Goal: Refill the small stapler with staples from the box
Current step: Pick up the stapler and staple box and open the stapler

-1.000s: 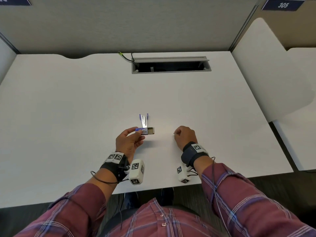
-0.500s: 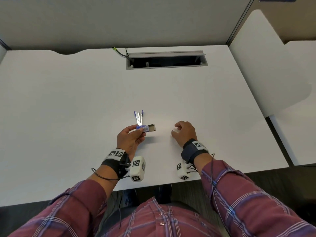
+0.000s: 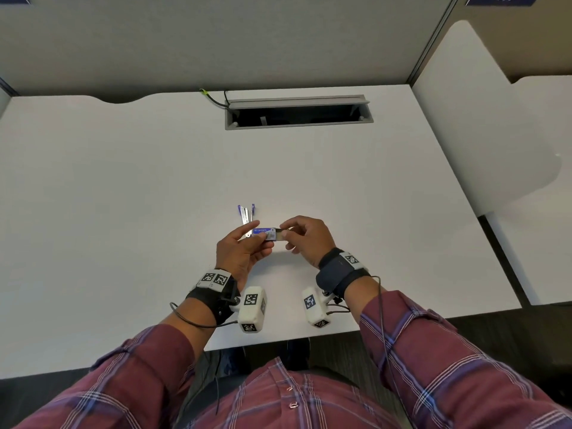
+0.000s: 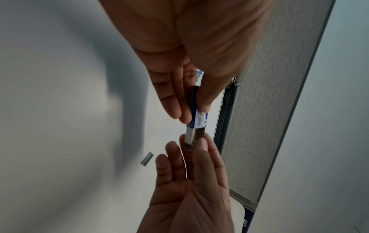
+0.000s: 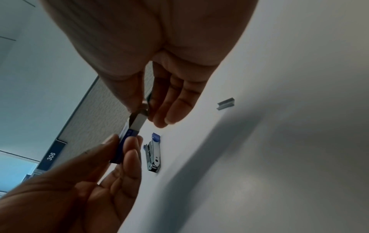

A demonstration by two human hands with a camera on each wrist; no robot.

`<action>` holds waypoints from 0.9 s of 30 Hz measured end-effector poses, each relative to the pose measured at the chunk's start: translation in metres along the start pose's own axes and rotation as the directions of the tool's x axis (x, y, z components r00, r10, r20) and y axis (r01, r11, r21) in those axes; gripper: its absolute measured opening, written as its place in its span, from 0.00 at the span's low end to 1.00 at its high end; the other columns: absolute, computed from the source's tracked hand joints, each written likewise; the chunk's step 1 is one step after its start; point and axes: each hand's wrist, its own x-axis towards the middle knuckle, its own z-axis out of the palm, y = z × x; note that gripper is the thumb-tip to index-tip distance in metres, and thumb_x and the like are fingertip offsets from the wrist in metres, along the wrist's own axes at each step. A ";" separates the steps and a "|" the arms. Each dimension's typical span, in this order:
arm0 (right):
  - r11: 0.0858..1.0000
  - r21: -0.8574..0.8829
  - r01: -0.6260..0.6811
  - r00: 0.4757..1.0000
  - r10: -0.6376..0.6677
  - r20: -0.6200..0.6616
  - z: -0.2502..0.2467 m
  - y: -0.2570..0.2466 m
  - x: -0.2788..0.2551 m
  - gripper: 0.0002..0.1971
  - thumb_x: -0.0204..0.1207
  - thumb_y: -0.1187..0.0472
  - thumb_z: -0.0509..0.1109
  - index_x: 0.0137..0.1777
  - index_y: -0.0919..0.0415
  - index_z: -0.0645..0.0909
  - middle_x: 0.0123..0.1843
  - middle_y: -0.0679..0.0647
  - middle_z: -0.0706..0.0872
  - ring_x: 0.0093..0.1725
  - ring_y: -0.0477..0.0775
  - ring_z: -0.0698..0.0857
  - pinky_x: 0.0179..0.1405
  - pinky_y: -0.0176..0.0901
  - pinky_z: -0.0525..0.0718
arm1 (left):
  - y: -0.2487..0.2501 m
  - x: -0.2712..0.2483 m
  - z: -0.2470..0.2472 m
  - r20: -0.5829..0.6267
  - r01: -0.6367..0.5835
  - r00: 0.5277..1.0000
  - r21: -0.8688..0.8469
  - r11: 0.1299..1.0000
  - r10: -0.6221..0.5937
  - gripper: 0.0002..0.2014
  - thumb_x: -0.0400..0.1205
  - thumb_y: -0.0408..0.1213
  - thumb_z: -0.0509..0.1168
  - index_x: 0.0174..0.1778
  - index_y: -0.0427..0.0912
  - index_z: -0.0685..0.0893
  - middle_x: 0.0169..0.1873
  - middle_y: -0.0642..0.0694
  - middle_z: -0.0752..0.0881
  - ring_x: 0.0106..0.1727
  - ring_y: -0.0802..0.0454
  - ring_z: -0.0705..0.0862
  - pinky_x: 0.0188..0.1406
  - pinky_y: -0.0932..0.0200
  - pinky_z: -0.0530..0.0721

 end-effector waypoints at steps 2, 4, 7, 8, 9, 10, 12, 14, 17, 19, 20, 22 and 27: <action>1.000 0.005 -0.005 1.000 0.005 0.004 -0.001 0.000 0.001 0.07 0.77 0.64 0.72 0.53 0.59 0.90 0.38 0.55 0.93 0.35 0.53 0.92 0.38 0.49 0.93 | 0.001 0.000 0.001 0.002 0.000 1.000 0.001 1.000 0.000 0.17 0.80 0.23 0.75 0.66 0.35 0.89 0.48 0.26 0.94 0.43 0.36 0.93 0.49 0.48 0.95; 1.000 0.021 -0.012 1.000 0.011 0.011 -0.002 0.000 0.002 0.09 0.78 0.67 0.71 0.54 0.60 0.90 0.38 0.56 0.92 0.35 0.55 0.92 0.39 0.53 0.93 | 0.001 0.000 0.002 -0.005 0.006 1.000 -0.001 1.000 -0.006 0.17 0.81 0.24 0.75 0.66 0.34 0.88 0.48 0.25 0.94 0.42 0.36 0.94 0.48 0.49 0.94; 0.999 0.049 -0.024 0.999 0.022 0.037 -0.003 0.000 0.004 0.13 0.78 0.73 0.68 0.57 0.63 0.89 0.37 0.59 0.91 0.36 0.58 0.92 0.41 0.53 0.94 | 0.001 0.001 0.002 -0.019 0.017 1.000 -0.001 1.000 -0.017 0.16 0.81 0.23 0.74 0.65 0.34 0.88 0.48 0.25 0.94 0.40 0.37 0.94 0.45 0.51 0.94; 0.998 0.055 -0.026 0.999 0.023 0.045 -0.003 0.000 0.004 0.14 0.78 0.75 0.67 0.57 0.64 0.89 0.36 0.60 0.91 0.36 0.59 0.92 0.41 0.53 0.94 | 0.001 0.002 0.001 -0.020 0.019 1.000 0.002 1.000 -0.019 0.16 0.81 0.23 0.74 0.65 0.34 0.88 0.47 0.26 0.94 0.40 0.38 0.94 0.44 0.51 0.94; 0.998 0.064 -0.027 0.999 0.024 0.049 -0.003 0.001 0.004 0.14 0.78 0.75 0.67 0.57 0.64 0.89 0.36 0.60 0.91 0.36 0.59 0.92 0.40 0.52 0.93 | 0.001 0.002 0.001 -0.020 0.020 1.000 0.004 1.000 -0.019 0.16 0.81 0.24 0.74 0.65 0.33 0.88 0.47 0.26 0.94 0.39 0.38 0.94 0.44 0.52 0.94; 0.997 0.075 -0.029 0.998 0.026 0.050 -0.003 0.001 0.004 0.13 0.78 0.75 0.68 0.57 0.64 0.89 0.36 0.60 0.91 0.36 0.59 0.92 0.40 0.52 0.93 | 0.001 0.002 0.001 -0.020 0.019 1.000 0.004 1.000 -0.019 0.16 0.81 0.24 0.74 0.65 0.33 0.88 0.46 0.26 0.94 0.39 0.38 0.94 0.44 0.52 0.94; 0.993 0.106 -0.046 0.998 0.041 0.044 -0.002 0.000 0.004 0.11 0.79 0.73 0.69 0.57 0.64 0.89 0.39 0.63 0.92 0.35 0.59 0.92 0.40 0.52 0.93 | 0.002 0.003 0.000 -0.022 0.020 1.000 -0.001 1.000 -0.020 0.16 0.81 0.24 0.74 0.65 0.33 0.88 0.46 0.27 0.94 0.39 0.38 0.94 0.45 0.51 0.94; 0.988 0.137 -0.068 0.997 0.063 0.036 -0.001 0.000 0.004 0.11 0.80 0.72 0.68 0.59 0.64 0.88 0.43 0.67 0.93 0.36 0.60 0.92 0.40 0.53 0.93 | 0.003 0.003 0.000 -0.023 0.022 0.999 -0.009 1.000 -0.022 0.15 0.81 0.24 0.74 0.64 0.34 0.89 0.45 0.28 0.94 0.39 0.39 0.94 0.44 0.52 0.94; 0.984 0.161 -0.072 0.997 0.069 0.028 0.000 -0.001 0.003 0.14 0.78 0.73 0.70 0.62 0.65 0.86 0.44 0.73 0.92 0.37 0.61 0.93 0.39 0.51 0.93 | 0.003 0.002 0.000 -0.023 0.027 0.999 -0.016 0.999 -0.028 0.15 0.81 0.24 0.74 0.64 0.34 0.89 0.46 0.27 0.94 0.39 0.39 0.94 0.43 0.52 0.94; 0.980 0.184 -0.079 0.997 0.078 0.014 0.000 -0.002 0.001 0.14 0.76 0.71 0.76 0.61 0.67 0.83 0.43 0.74 0.91 0.36 0.61 0.92 0.38 0.52 0.93 | 0.003 0.002 0.000 -0.017 0.033 0.999 -0.018 0.999 -0.033 0.15 0.82 0.24 0.74 0.65 0.33 0.88 0.47 0.28 0.94 0.39 0.39 0.94 0.44 0.52 0.94; 0.976 0.199 -0.087 0.996 0.089 0.002 0.000 -0.003 0.000 0.15 0.74 0.69 0.79 0.60 0.68 0.83 0.43 0.73 0.91 0.35 0.61 0.92 0.38 0.53 0.94 | 0.002 0.001 0.001 -0.014 0.034 0.999 -0.018 0.999 -0.035 0.16 0.82 0.24 0.74 0.66 0.33 0.88 0.47 0.28 0.94 0.40 0.39 0.94 0.44 0.52 0.94; 0.970 0.219 -0.101 0.994 0.110 -0.026 0.002 -0.005 0.000 0.16 0.72 0.67 0.83 0.56 0.69 0.82 0.42 0.71 0.92 0.34 0.60 0.92 0.37 0.54 0.94 | 0.002 0.001 0.000 -0.012 0.035 0.999 -0.023 0.999 -0.035 0.16 0.82 0.25 0.74 0.66 0.33 0.87 0.49 0.27 0.94 0.41 0.37 0.94 0.45 0.51 0.94; 0.972 0.219 -0.081 0.994 0.096 -0.058 0.010 -0.006 -0.002 0.12 0.74 0.67 0.81 0.49 0.74 0.83 0.41 0.71 0.91 0.32 0.58 0.91 0.35 0.53 0.94 | 0.002 0.000 0.002 0.010 0.032 0.999 -0.024 0.999 -0.032 0.17 0.82 0.24 0.74 0.67 0.33 0.87 0.50 0.26 0.94 0.42 0.37 0.94 0.47 0.51 0.94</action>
